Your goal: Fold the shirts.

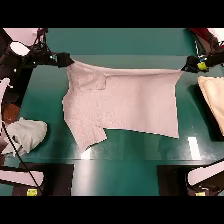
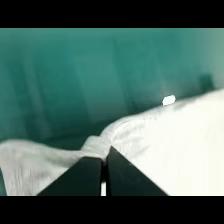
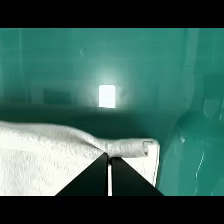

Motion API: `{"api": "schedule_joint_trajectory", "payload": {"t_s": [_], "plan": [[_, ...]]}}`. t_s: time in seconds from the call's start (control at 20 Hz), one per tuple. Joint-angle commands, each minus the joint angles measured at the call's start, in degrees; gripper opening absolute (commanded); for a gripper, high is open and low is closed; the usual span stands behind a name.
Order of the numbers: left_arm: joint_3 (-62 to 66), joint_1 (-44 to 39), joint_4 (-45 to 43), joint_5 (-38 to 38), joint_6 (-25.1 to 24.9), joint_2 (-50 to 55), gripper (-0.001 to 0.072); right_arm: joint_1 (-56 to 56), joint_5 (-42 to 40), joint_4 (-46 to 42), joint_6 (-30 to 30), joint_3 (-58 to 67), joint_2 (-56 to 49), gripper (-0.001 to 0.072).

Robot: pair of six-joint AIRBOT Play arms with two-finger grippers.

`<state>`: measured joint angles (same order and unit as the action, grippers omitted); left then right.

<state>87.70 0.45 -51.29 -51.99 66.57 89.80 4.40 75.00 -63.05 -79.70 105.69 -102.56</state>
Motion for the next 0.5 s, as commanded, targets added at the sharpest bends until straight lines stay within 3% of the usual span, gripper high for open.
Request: {"api": "schedule_joint_trajectory", "payload": {"t_s": [0.0, 0.35, 0.45], "plan": [[-1.2, 0.1, -8.8, -8.9, 0.7, 0.1, 0.0021, -1.4, 3.3, -0.1, 1.4, -3.6, 0.2, 0.0009], [-10.6, 0.1, -13.0, -10.9, 2.2, 0.1, 0.0023, -6.0, 2.8, 0.0, 1.3, -13.3, 0.2, 0.0012], [-10.6, 0.1, -13.1, -12.2, 4.1, -0.1, 0.0057, -6.0, 3.7, 0.1, 1.3, -13.2, 0.3, 0.0034]]}}
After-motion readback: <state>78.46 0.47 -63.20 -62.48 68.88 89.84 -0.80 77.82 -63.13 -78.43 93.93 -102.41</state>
